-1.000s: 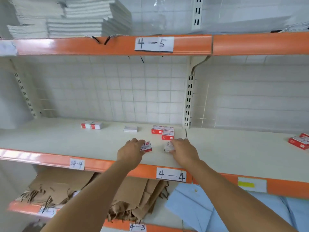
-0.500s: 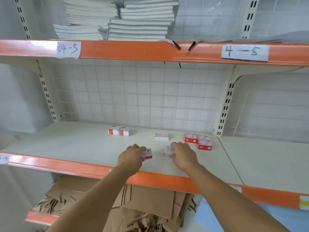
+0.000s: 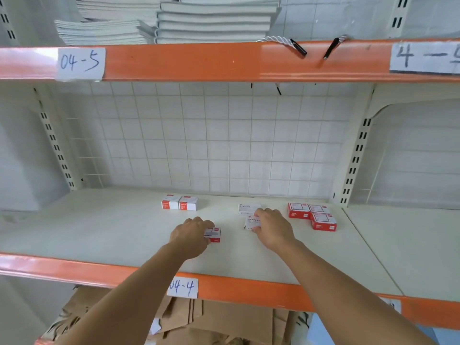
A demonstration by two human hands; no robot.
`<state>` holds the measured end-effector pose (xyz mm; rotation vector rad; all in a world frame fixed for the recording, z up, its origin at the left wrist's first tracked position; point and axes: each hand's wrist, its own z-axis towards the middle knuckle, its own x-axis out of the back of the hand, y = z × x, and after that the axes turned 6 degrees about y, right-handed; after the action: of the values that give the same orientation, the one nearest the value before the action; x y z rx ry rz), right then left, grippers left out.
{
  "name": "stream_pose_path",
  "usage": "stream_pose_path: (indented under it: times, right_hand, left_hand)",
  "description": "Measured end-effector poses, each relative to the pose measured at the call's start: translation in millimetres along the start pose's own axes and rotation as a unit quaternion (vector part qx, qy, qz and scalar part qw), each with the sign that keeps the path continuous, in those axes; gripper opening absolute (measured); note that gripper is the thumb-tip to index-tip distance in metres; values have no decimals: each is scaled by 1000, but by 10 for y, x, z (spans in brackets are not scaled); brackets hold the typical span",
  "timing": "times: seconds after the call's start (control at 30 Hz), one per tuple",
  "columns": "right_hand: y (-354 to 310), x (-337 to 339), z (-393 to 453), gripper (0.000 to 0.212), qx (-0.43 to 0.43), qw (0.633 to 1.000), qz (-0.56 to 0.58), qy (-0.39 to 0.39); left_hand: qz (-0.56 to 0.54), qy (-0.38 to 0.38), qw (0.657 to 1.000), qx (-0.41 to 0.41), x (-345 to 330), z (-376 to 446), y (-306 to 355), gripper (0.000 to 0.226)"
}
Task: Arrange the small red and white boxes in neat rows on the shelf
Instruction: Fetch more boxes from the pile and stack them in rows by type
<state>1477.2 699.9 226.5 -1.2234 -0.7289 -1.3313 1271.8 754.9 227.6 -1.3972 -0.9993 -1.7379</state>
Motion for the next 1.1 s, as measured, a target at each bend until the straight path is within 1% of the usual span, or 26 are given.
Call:
stream_pose_path:
  times: [0.07,0.13,0.23,0.33,0.4,0.53,0.63,0.73,0.83,0.9,1.0,1.03,1.1]
  right_hand:
    - [-41,-56,53,38,-4,1000,2,-10]
    - [-97,-93,100,40,-9,1000,8,-13]
    - [-210,-156,152,42,-18,999,32,-17]
    - [-379,-210,189,40,-25,998,48,-13]
    - [-492,-245,219,36,-28,998,55,-8]
    - [-633,-272,278,32,-27,996,80,2]
    - [-684,-294,302,35,-14,994,107,-6]
    - [-706,-322,311,28,7,995,96,-11]
    - [-670,-304,330,23,13,997,75,-4]
    - [-582,-278,342,24,8,997,71,11]
    - [-365,-212,370,25,-40,995,75,51]
    - [-286,-190,387,27,-54,995,69,58]
    - [-161,-163,422,33,-68,996,46,46]
  left_hand:
    - [-18,-11,1000,-10,27,76,-40,55]
    - [-54,5,998,-17,57,173,-36,59]
    - [-88,29,995,-39,45,297,15,43]
    - [-102,24,993,-62,-10,421,29,34]
    - [-128,7,990,-56,-31,501,16,37]
    - [-153,-12,987,-43,-41,586,-45,52]
    - [-157,-17,987,-36,-29,637,-104,43]
    - [-168,-31,984,-47,-23,688,-90,29]
    - [-194,-55,979,-44,-16,743,-54,31]
    - [-190,-55,980,-40,-28,791,-64,39]
    - [-155,-52,985,-49,-51,831,-93,42]
    - [-138,-50,988,-53,-52,836,-93,42]
    - [-113,-41,991,-56,-62,860,-88,42]
